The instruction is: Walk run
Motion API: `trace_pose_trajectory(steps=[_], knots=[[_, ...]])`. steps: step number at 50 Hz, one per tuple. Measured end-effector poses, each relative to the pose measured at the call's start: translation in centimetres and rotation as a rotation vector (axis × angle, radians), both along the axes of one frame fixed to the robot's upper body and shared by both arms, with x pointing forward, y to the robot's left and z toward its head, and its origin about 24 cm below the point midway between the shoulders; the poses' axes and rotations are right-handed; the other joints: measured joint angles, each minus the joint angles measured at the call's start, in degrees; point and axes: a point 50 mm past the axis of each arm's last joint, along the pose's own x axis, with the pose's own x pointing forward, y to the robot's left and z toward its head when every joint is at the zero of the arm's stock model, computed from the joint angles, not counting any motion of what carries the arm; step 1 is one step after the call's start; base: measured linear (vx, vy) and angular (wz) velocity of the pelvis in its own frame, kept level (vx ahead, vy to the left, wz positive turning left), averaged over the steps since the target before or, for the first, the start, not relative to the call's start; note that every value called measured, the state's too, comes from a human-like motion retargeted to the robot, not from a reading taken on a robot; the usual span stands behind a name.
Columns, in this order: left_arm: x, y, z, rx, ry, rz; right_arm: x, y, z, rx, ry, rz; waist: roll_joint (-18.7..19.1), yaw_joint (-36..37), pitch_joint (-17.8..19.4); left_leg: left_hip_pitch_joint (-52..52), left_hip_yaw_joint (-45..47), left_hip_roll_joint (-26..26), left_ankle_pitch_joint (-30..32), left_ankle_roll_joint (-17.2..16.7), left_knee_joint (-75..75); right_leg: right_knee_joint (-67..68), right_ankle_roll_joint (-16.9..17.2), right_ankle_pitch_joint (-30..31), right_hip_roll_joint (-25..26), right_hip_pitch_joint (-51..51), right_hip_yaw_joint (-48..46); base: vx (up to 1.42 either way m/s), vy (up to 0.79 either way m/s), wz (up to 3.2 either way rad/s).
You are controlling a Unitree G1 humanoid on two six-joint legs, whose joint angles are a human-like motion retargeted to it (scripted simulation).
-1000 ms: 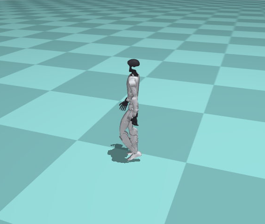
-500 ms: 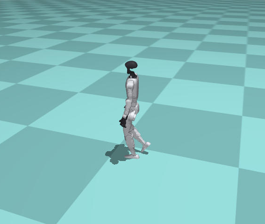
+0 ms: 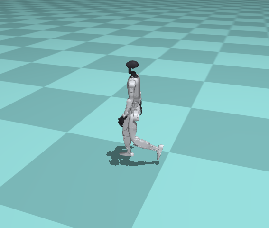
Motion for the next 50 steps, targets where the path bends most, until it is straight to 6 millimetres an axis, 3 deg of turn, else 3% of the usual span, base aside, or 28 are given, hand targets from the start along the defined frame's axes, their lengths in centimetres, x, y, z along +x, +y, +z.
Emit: trace_pose_trajectory(steps=[2, 5, 8, 11, 15, 17, 19, 20, 22, 24, 26, 27, 28, 30, 32, 35, 39, 42, 45, 48, 50], knots=[[-4.4, -1.0, -1.4, -0.016, 0.122, 0.051, 4.1, 0.1, -0.1, -0.036, -0.132, 0.035, -0.45, 1.52, 0.14, -10.05, -0.58, -3.81, -1.85, -0.91, 2.43, -4.84, 1.17, 1.09, -1.57, 4.67, -0.19, 0.86, 0.08, 0.24], [-11.0, -1.1, -2.3, -0.02, 0.332, 0.131, 10.9, 0.3, 1.0, -0.076, -0.39, 0.07, -0.13, 4.21, 0.76, -20.1, -0.68, -4.35, -7.91, -3.74, -2.59, -11.67, 0.16, 1.78, 1.95, 12.21, -2.15, 0.97, -0.21, -0.21], [-17.8, -0.8, -2.0, 0.0, 0.521, 0.223, 16.9, 2.0, 2.7, -0.042, -0.562, 0.107, 1.13, 8.72, 1.91, -25.72, -0.85, -4.01, -9.39, -8.66, -17.92, -17.82, -0.67, 1.92, 6.74, 20.55, -2.64, 1.14, -0.26, -0.92], [-23.0, -0.5, -1.0, 0.014, 0.669, 0.339, 22.8, 3.3, 5.4, 0.015, -0.704, 0.164, 3.34, 12.17, 3.14, -28.23, -4.95, -4.81, -10.01, -12.68, -37.13, -22.28, -0.53, 0.55, 10.63, 28.81, -3.6, 1.08, -0.13, -0.78], [-27.1, -0.3, 0.3, 0.018, 0.798, 0.452, 29.6, 3.6, 10.1, 0.019, -0.886, 0.267, 4.7, 15.58, 3.46, -32.38, -8.74, -4.23, -10.62, -16.52, -54.42, -24.19, 0.52, -2.32, 12.1, 37.02, -2.59, 1.26, 0.0, -0.8], [-28.2, 0.0, 0.8, 0.036, 0.842, 0.453, 31.2, 3.9, 11.4, 0.008, -0.923, 0.305, 5.37, 16.73, 2.43, -33.91, -8.07, -3.58, -11.55, -15.42, -54.19, -23.16, 1.81, -1.84, 12.34, 40.23, -1.16, 1.58, 0.1, -0.69], [-28.4, 0.1, 0.8, 0.04, 0.865, 0.399, 31.3, 4.2, 11.5, -0.008, -0.928, 0.32, 6.35, 16.81, 1.03, -34.09, -7.59, -3.17, -13.03, -13.2, -48.73, -21.24, 3.26, 2.04, 12.72, 43.01, -0.7, 1.24, 0.11, -0.37], [-28.2, 0.1, 0.8, 0.036, 0.873, 0.364, 30.9, 4.3, 11.1, -0.013, -0.922, 0.325, 6.99, 17.0, 0.35, -33.61, -6.87, -3.06, -12.52, -12.06, -45.73, -20.02, 3.81, 5.17, 12.99, 44.5, -1.04, 1.57, 0.17, -0.48], [-27.0, 0.1, 0.3, 0.021, 0.867, 0.319, 28.6, 4.4, 9.2, -0.006, -0.867, 0.316, 7.53, 18.04, -1.63, -34.97, -7.57, 0.31, -10.42, -13.52, -37.63, -14.76, 3.7, 17.86, 12.07, 44.81, -2.54, 1.61, 0.17, -0.59], [-23.4, -0.3, -1.0, 0.007, 0.764, 0.308, 26.0, 4.8, 7.3, 0.009, -0.805, 0.293, 8.89, 17.38, -0.94, -31.92, -9.26, 2.97, -12.13, -13.37, -32.93, -3.4, 0.78, 29.36, 10.74, 42.05, -5.96, 1.32, 0.11, 0.02], [-19.0, -0.6, -2.0, -0.004, 0.613, 0.298, 23.0, 4.4, 5.3, 0.026, -0.703, 0.275, 10.7, 15.65, 0.17, -26.96, -10.72, 2.95, -16.0, -10.89, -31.67, 10.48, -3.75, 34.9, 10.83, 37.03, -7.91, 1.16, 0.13, 0.44], [-16.6, -0.7, -2.3, -0.007, 0.539, 0.294, 21.3, 4.2, 4.4, 0.033, -0.641, 0.272, 11.3, 15.23, 0.38, -24.61, -10.77, 3.36, -17.43, -10.45, -31.86, 17.25, -5.41, 34.42, 11.0, 33.31, -7.55, 1.24, 0.15, -0.18], [-14.1, -0.6, -2.4, -0.005, 0.467, 0.296, 19.6, 4.1, 3.5, 0.035, -0.582, 0.277, 11.66, 15.06, 0.3, -22.34, -10.04, 4.02, -18.13, -10.3, -32.99, 23.82, -4.9, 30.0, 11.61, 28.45, -6.1, 1.02, 0.07, -0.28], [-8.1, 0.3, -2.1, -0.007, 0.314, 0.292, 16.3, 3.9, 2.1, 0.022, -0.483, 0.278, 11.58, 12.29, 1.07, -16.38, -9.64, 3.0, -17.97, -9.73, -38.45, 35.37, -2.28, 22.88, 11.53, 16.68, -5.47, 0.85, 0.0, 0.08], [-3.2, 1.0, -1.1, -0.024, 0.182, 0.259, 13.4, 3.3, 1.2, 0.007, -0.392, 0.264, 10.76, 9.4, 1.77, -11.58, -10.03, 0.52, -16.44, -8.87, -44.05, 37.18, 1.09, 20.74, 11.23, 8.46, -4.61, 0.73, -0.02, 0.69], [4.1, 2.1, 1.6, -0.052, -0.004, 0.168, 8.4, 2.1, 0.1, -0.01, -0.226, 0.216, 9.56, 4.03, 1.84, -5.13, -11.84, -3.59, -14.34, -7.51, -50.95, 30.74, 3.42, 14.96, 7.82, -1.2, -6.03, 0.92, -0.02, 1.19], [10.9, 3.3, 5.9, -0.023, -0.212, 0.069, 1.9, 0.5, -0.1, -0.009, -0.037, 0.166, 7.15, -1.81, 1.49, 3.0, -13.83, -8.07, -15.45, -6.4, -55.01, 7.95, 5.52, 9.5, 1.98, -7.71, -6.69, 1.16, -0.12, 1.06], [14.1, 3.9, 8.8, 0.01, -0.335, 0.01, -2.2, -0.1, 0.2, 0.004, 0.09, 0.132, 5.49, -4.43, 1.42, 9.75, -16.44, -10.13, -17.48, -6.13, -56.45, -10.62, 8.7, 6.45, 1.84, -9.06, -3.59, 1.02, -0.21, 0.78], [15.6, 3.5, 10.4, 0.003, -0.404, -0.04, -5.4, -0.4, 0.8, 0.04, 0.187, 0.097, 4.35, -5.4, 0.32, 16.16, -17.66, -9.8, -18.56, -7.29, -56.86, -19.16, 11.25, 6.93, 1.8, -9.2, -4.87, 1.23, -0.32, 0.44], [14.7, 2.9, 10.0, -0.028, -0.406, -0.091, -7.4, -0.1, 1.4, 0.115, 0.264, 0.036, 2.53, -2.89, -1.89, 19.85, -18.6, -11.18, -14.83, -9.43, -53.65, -13.71, 4.42, 10.33, 0.21, -8.09, -11.41, 1.31, -0.31, -0.33], [13.2, 2.7, 9.1, -0.039, -0.383, -0.13, -7.6, 0.1, 1.5, 0.133, 0.277, -0.008, 0.44, -2.03, -2.56, 21.88, -16.42, -13.41, -6.42, -9.47, -49.69, -10.83, 4.39, 17.68, 0.15, -7.46, -2.17, 1.24, -0.2, -0.1]])
